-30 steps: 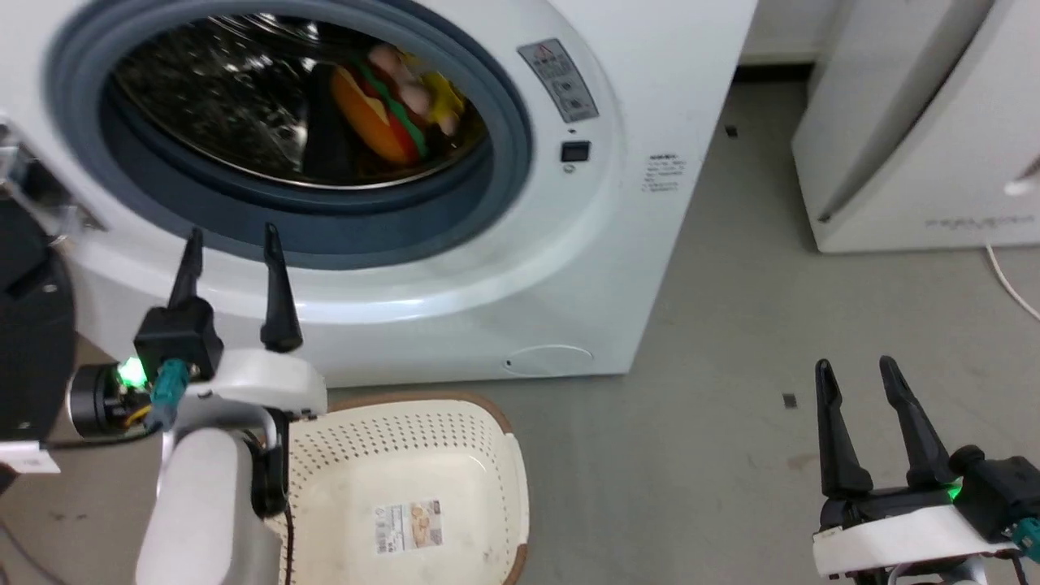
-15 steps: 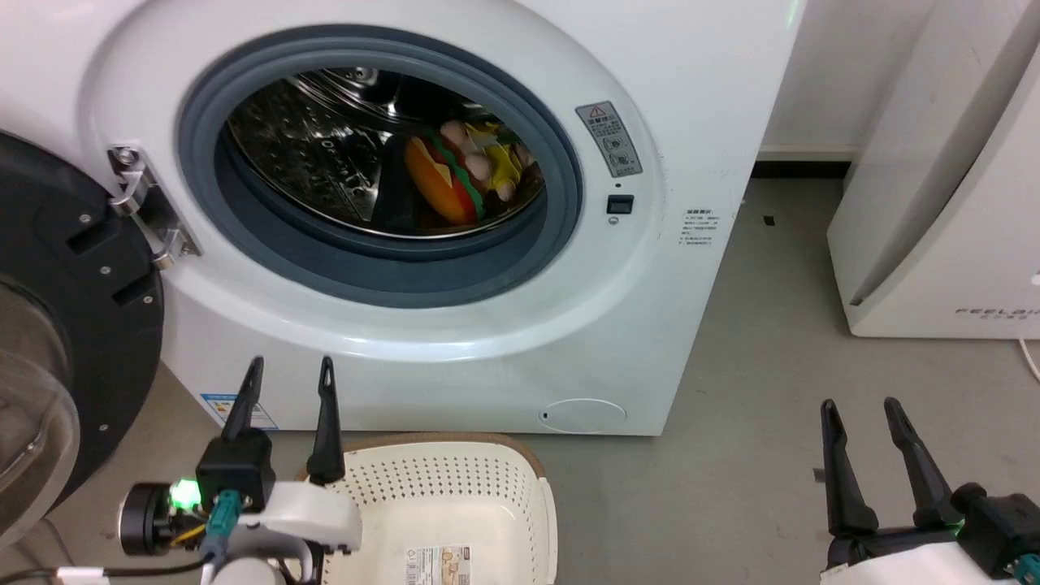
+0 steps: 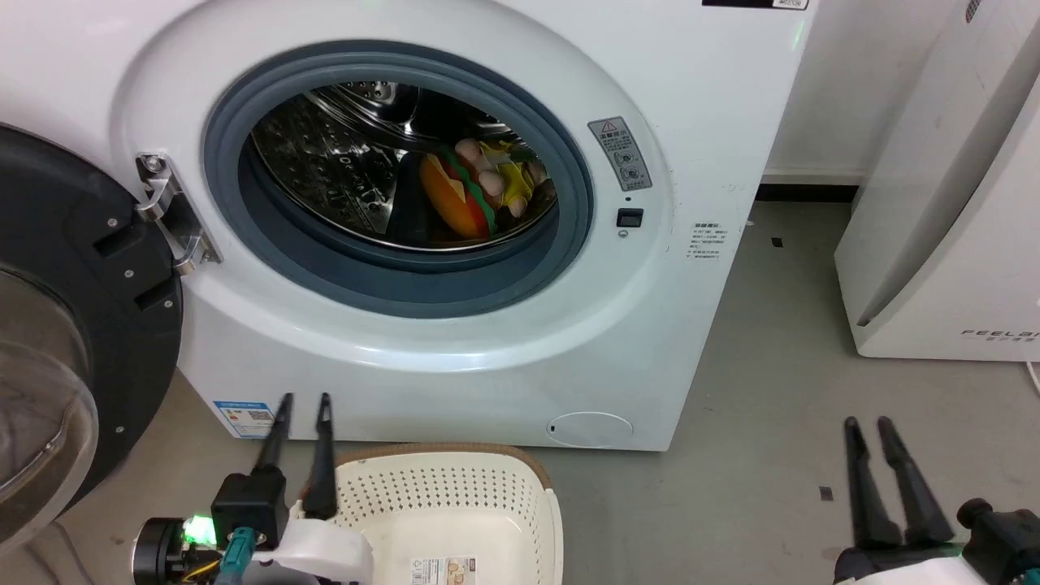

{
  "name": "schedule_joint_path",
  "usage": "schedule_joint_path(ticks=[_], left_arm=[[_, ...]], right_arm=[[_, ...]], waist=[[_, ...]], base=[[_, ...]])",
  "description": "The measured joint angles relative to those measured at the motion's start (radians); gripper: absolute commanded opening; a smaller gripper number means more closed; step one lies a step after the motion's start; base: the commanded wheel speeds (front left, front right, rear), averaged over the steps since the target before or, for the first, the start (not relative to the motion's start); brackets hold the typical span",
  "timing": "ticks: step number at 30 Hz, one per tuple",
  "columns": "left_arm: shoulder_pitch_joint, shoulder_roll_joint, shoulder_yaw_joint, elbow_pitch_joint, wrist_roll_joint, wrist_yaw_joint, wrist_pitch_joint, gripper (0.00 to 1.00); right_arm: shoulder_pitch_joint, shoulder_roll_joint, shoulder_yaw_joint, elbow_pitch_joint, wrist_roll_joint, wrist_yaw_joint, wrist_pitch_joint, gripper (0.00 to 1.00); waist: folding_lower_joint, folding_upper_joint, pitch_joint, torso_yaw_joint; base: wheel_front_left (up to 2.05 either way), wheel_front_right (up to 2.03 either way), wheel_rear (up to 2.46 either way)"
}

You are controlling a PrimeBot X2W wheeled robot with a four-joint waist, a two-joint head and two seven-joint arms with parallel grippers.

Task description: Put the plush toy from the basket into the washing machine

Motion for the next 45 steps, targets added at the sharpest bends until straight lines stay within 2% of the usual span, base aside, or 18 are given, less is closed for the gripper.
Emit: schedule_joint_path(ticks=[45], left_arm=[[0.000, -0.002, 0.009, -0.047, 0.000, -0.019, 0.084, 0.00]], right_arm=[[-0.010, 0.000, 0.015, -0.008, -0.060, 0.000, 0.084, 0.00]], waist=[[0.0001, 0.0000, -0.010, -0.014]], base=[[0.00, 0.00, 0.00]])
